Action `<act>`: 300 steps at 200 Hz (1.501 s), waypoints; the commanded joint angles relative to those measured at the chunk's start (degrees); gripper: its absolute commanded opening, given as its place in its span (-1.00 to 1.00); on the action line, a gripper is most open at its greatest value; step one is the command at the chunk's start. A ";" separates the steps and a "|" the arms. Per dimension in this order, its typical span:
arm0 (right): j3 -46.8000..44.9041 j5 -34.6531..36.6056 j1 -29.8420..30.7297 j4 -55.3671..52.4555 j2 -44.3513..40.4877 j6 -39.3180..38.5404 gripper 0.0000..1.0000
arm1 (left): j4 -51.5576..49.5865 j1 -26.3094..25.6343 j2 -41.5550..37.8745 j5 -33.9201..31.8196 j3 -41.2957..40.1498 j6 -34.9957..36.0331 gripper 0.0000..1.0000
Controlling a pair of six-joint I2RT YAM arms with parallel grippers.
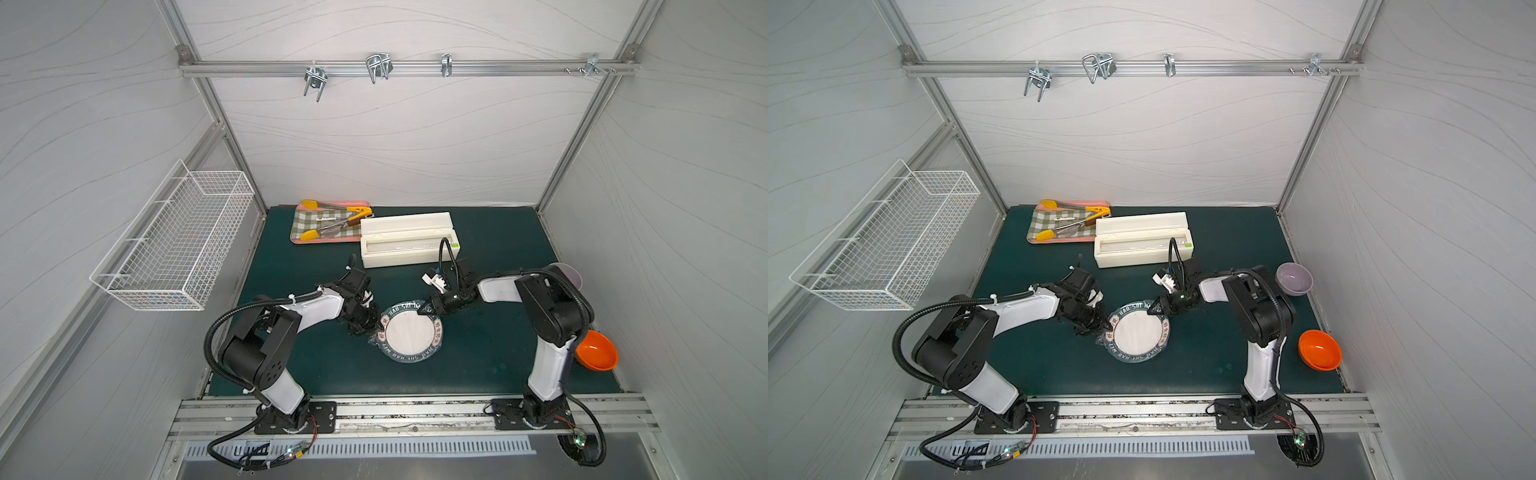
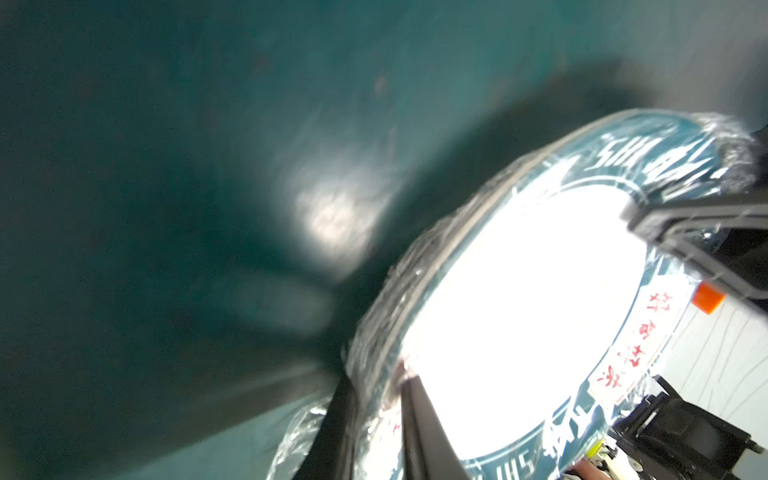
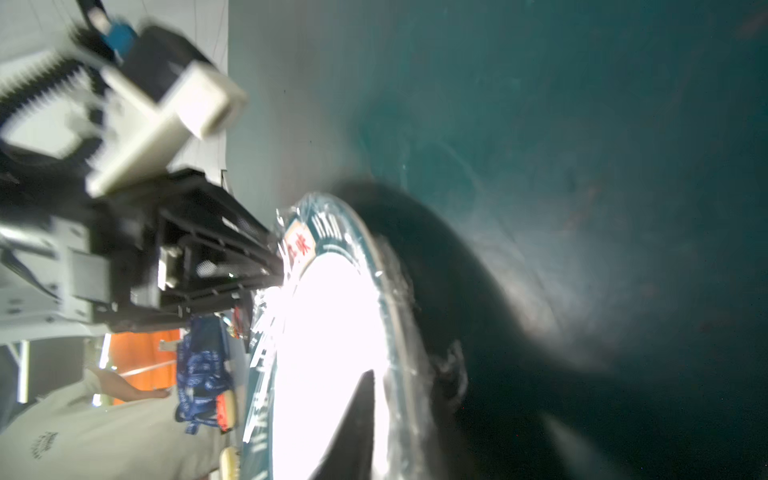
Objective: Wrap the plate with plastic wrap
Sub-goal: Cover the plate with plastic wrap.
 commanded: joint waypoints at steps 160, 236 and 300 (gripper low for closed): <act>3.08 47.90 16.54 -28.45 -18.31 -2.59 0.14 | 1.98 0.66 -7.62 -3.85 -1.88 1.92 0.23; 2.12 40.66 17.67 -23.13 -13.63 -1.29 0.07 | 11.24 -1.11 -1.29 3.68 -5.26 -3.63 -0.11; -2.01 22.49 15.50 -2.88 -9.81 6.06 -0.45 | 17.79 -1.16 -1.01 2.74 -6.40 -7.45 -0.30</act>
